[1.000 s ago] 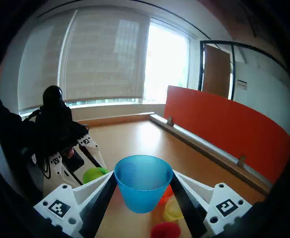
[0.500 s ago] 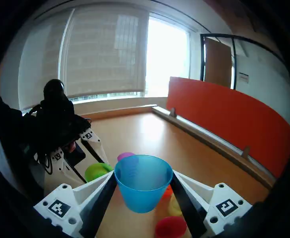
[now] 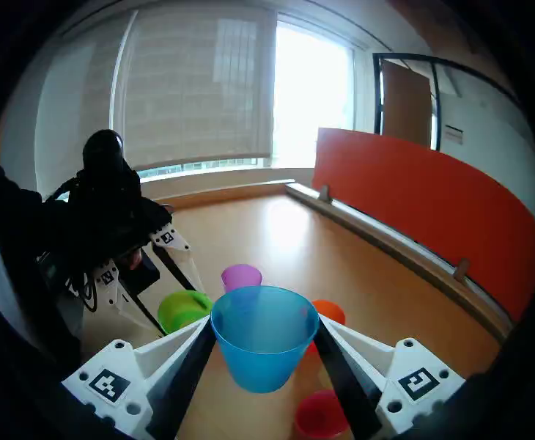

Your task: Pour water

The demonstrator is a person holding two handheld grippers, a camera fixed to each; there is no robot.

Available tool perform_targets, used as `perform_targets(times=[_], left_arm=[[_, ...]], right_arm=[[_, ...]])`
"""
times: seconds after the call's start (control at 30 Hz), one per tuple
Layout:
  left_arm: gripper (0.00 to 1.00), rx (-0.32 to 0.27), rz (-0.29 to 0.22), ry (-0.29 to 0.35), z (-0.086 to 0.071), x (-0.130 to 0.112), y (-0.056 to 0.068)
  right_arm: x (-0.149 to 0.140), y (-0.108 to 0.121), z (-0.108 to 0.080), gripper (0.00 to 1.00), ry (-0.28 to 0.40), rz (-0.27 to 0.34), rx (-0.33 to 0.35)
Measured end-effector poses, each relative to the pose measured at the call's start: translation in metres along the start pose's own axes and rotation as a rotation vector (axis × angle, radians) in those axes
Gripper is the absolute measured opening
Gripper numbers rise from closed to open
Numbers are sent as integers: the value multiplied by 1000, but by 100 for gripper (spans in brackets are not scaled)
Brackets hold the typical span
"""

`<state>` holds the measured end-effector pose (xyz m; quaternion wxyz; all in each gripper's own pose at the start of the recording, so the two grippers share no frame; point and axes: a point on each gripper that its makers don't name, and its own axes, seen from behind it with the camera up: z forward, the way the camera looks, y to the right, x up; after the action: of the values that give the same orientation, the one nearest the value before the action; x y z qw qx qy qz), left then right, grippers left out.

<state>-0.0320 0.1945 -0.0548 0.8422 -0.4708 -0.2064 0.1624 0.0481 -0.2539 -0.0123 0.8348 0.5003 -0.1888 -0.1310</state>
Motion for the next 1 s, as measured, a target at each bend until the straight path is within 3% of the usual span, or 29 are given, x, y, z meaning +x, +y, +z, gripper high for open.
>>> perform_targets(times=[1.0], left_arm=[[83,-9,-3,-59,0,-21,-1]], right_arm=[[-46,-15,16,92,-66,5,41]])
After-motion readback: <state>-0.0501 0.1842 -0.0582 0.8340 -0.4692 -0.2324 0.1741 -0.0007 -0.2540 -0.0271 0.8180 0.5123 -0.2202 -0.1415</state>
